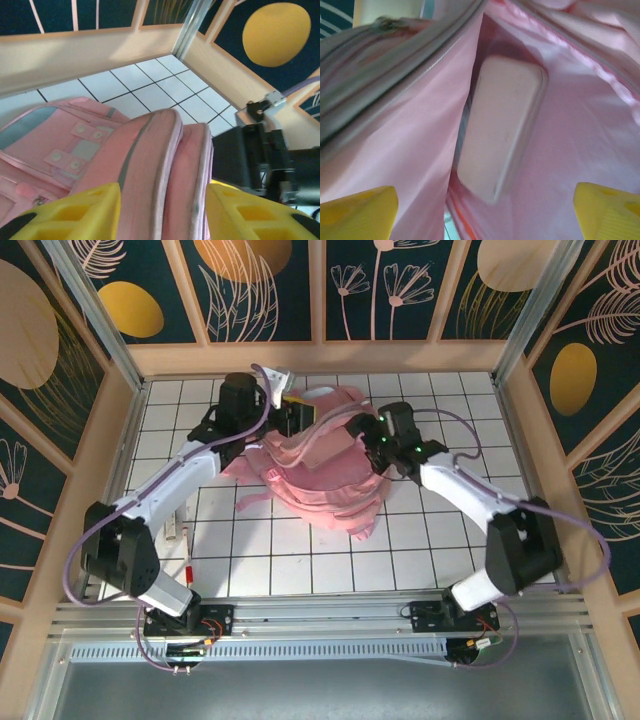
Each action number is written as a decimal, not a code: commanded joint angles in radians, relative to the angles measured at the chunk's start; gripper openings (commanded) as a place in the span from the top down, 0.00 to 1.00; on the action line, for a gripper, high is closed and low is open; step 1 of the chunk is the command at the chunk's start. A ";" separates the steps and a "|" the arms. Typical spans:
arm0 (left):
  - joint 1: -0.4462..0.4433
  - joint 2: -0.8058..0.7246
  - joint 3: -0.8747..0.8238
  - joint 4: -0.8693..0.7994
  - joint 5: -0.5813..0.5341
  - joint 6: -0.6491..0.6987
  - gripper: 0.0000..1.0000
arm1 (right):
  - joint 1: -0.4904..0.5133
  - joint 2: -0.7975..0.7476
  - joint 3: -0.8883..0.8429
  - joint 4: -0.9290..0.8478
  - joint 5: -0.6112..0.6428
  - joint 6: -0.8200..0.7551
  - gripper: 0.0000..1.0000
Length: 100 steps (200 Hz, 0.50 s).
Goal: Pack the student bag
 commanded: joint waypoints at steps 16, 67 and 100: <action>0.047 -0.145 -0.115 -0.132 0.050 -0.011 0.41 | -0.003 -0.170 -0.067 -0.179 0.003 -0.243 0.12; 0.260 -0.139 -0.260 -0.320 0.028 -0.063 0.39 | 0.084 -0.168 0.121 -0.440 0.138 -0.625 0.19; 0.275 -0.005 -0.271 -0.271 0.004 0.040 0.73 | 0.184 0.065 0.328 -0.441 0.018 -0.792 0.29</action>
